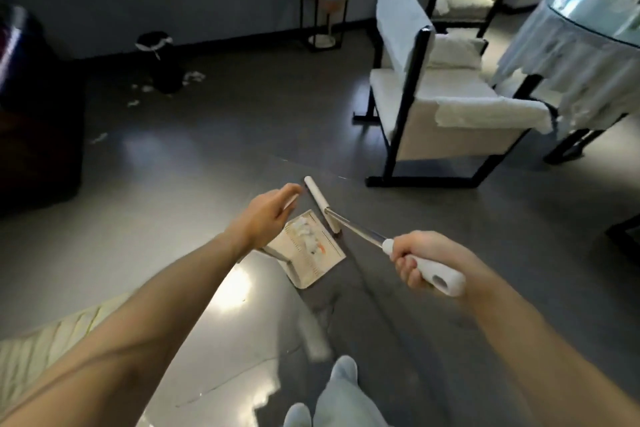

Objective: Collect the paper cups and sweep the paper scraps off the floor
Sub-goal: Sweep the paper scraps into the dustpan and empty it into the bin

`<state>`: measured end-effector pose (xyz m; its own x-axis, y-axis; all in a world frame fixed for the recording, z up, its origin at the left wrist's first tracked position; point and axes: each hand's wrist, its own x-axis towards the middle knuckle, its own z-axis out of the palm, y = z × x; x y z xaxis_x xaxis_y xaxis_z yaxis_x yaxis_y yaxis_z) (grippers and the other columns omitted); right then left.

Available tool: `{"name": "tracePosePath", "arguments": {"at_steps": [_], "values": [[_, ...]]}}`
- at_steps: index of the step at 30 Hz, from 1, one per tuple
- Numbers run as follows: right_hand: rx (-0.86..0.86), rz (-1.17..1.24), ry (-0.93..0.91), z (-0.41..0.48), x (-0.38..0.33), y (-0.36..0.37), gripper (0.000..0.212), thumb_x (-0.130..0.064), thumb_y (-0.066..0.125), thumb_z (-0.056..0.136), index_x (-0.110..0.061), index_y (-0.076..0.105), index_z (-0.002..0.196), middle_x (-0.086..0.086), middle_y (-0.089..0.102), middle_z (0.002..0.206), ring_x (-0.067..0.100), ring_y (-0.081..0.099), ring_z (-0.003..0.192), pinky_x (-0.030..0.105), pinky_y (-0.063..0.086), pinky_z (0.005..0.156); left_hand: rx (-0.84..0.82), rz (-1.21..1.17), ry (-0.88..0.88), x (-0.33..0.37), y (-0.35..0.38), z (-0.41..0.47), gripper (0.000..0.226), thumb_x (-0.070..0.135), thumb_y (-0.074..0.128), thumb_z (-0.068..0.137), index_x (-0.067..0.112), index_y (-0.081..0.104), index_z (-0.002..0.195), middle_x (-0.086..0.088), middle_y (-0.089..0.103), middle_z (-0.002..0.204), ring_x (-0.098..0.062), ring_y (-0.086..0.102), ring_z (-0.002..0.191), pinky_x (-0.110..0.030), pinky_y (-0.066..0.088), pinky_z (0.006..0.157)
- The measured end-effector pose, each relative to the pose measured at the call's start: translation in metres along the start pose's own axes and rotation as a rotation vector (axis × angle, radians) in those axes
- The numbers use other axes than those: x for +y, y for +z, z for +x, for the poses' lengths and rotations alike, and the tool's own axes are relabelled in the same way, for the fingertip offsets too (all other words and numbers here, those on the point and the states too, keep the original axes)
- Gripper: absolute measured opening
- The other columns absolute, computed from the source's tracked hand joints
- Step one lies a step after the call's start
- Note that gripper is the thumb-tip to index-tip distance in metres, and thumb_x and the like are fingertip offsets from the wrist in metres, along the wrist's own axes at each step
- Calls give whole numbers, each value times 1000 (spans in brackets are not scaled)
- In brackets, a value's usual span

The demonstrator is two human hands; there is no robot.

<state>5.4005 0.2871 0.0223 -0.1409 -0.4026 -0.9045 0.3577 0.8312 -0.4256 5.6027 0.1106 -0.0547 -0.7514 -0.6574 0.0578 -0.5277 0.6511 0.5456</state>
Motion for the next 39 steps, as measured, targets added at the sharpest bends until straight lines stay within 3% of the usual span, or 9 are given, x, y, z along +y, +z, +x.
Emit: {"name": "tracePosePath", "arguments": {"at_steps": [9, 14, 20, 23, 26, 31, 34, 37, 39], "values": [[-117, -176, -14, 89, -182, 81, 12, -1, 42, 89, -4, 46, 78, 2, 43, 43, 6, 39, 27, 13, 32, 27, 152, 84, -197, -141, -84, 85, 30, 21, 43, 99, 10, 48, 127, -13, 62, 117, -28, 61, 98, -28, 47, 82], [-159, -299, -55, 128, -306, 130, 7, 3, 42, 89, 4, 49, 91, 4, 44, 48, 6, 39, 28, 14, 34, 27, 262, 57, -382, -214, -145, 137, 31, 28, 41, 100, 18, 46, 129, -6, 62, 119, -20, 61, 100, -20, 42, 79], [-237, -428, -106, 161, -431, 195, 10, 5, 41, 90, 5, 47, 97, 4, 43, 45, 6, 39, 26, 12, 33, 27, 400, -1, -541, -295, -209, 189, 25, 28, 40, 100, 24, 45, 125, -7, 65, 110, -17, 62, 86, -27, 46, 74], [-280, -452, -109, 182, -488, 226, 17, 4, 42, 90, 6, 48, 106, 5, 44, 44, 7, 40, 26, 13, 33, 26, 403, -9, -556, -332, -235, 230, 25, 25, 41, 99, 25, 44, 124, -8, 65, 109, -14, 60, 77, -28, 49, 71], [-306, -452, -98, 207, -539, 263, 18, 3, 44, 89, 7, 50, 106, 6, 45, 45, 8, 41, 27, 14, 34, 27, 370, 4, -542, -375, -262, 271, 24, 23, 42, 99, 25, 44, 123, -8, 65, 107, -21, 62, 88, -34, 50, 78], [-323, -406, -127, 256, -614, 324, 20, 4, 42, 88, 3, 50, 106, 5, 45, 46, 7, 41, 29, 14, 33, 27, 359, 10, -489, -465, -324, 328, 28, 16, 44, 96, 23, 47, 123, 1, 65, 104, -13, 60, 89, -22, 40, 75], [-323, -414, -124, 282, -657, 362, 19, 4, 42, 87, -1, 52, 102, 4, 44, 47, 7, 40, 29, 14, 33, 28, 417, -37, -476, -512, -366, 356, 28, 16, 45, 95, 27, 47, 120, 8, 62, 102, -8, 60, 92, -26, 45, 79], [-330, -429, -117, 307, -699, 392, 26, 4, 43, 85, -5, 52, 108, 5, 46, 48, 8, 42, 30, 15, 35, 29, 447, -23, -458, -553, -396, 385, 23, 22, 45, 97, 32, 44, 117, 5, 64, 100, -12, 62, 82, -31, 49, 76], [-333, -431, -134, 324, -729, 410, 27, 3, 44, 85, -8, 53, 108, 6, 47, 48, 9, 43, 32, 16, 35, 30, 442, -31, -464, -577, -412, 406, 24, 24, 44, 97, 36, 42, 117, 3, 65, 106, -13, 64, 90, -34, 52, 79]]}}
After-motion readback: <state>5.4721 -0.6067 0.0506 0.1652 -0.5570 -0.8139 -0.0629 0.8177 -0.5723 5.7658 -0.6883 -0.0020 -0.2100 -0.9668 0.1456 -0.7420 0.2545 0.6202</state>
